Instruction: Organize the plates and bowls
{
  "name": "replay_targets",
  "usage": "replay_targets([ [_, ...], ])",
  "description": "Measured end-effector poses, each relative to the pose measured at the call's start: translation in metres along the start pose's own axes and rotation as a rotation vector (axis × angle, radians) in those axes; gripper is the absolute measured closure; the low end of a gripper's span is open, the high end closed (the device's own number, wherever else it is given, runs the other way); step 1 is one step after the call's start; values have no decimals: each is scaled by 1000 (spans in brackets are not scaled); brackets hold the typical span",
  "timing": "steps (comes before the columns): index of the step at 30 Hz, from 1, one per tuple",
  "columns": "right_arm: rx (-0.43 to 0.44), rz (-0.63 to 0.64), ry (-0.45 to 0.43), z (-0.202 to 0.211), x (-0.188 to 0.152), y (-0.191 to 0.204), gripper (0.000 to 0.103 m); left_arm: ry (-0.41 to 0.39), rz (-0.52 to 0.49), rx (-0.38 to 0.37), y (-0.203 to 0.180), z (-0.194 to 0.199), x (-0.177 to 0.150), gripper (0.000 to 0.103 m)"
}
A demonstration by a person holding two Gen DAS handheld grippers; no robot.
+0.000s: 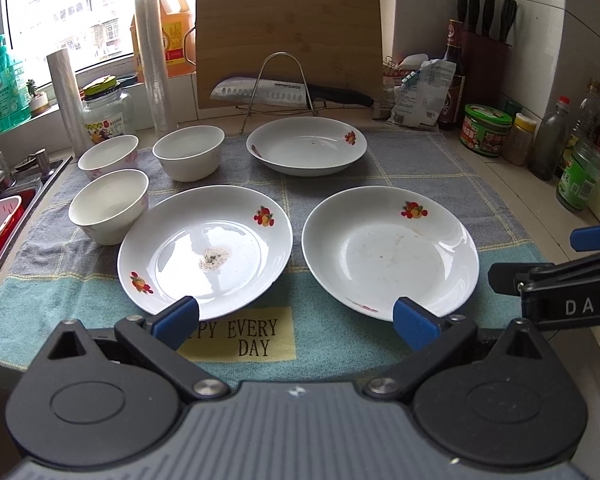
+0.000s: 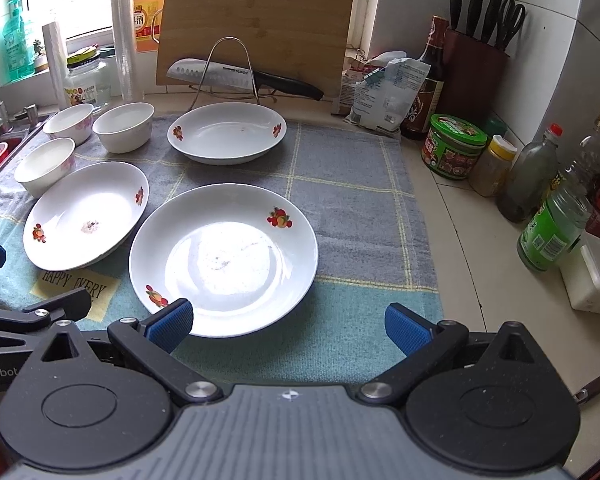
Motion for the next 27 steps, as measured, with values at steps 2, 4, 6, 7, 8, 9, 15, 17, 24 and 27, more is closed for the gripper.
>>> replay_targets([
  [2, 5, 2, -1, -2, -2, -1, 0, 2, -5, -13, -1, -2, -3, 1],
  [4, 11, 3, 3, -6, -4, -3, 0, 5, -7, -27, -2, -5, -6, 1],
  [6, 18, 0, 5, -10, -7, -5, 0, 9, -7, -45, -3, -8, -8, 1],
  [7, 18, -1, 7, -12, -8, -6, 0, 13, -4, -51, -3, -10, -9, 1],
  [8, 17, -4, 8, -15, -10, -7, 0, 14, -3, -59, -3, -12, -9, 1],
  [9, 16, -10, 10, -17, -12, -10, 0, 17, -4, -67, -4, -14, -10, 1],
  [15, -1, -60, 50, -33, -22, -24, 0, 38, -40, -100, -11, -27, -15, 1],
  [17, -11, -75, 57, -36, -25, -30, 0, 44, -56, -113, -13, -31, -16, 1],
  [24, -29, -111, 55, -39, -27, -43, 0, 63, -123, -161, -23, -49, -21, 1],
  [27, -41, -135, 68, -41, -28, -47, 0, 80, -151, -174, -27, -59, -23, 1],
])
Point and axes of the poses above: each gripper's, at about its wrist camera, not at the fingertips, and z roughly against the way its jaws point, y to its left, x to its top, the point moved 6 cm from there along -z, roughly the way its jaws point, and after that the axes turned 6 degrees about -x, right-handed, at the moved point
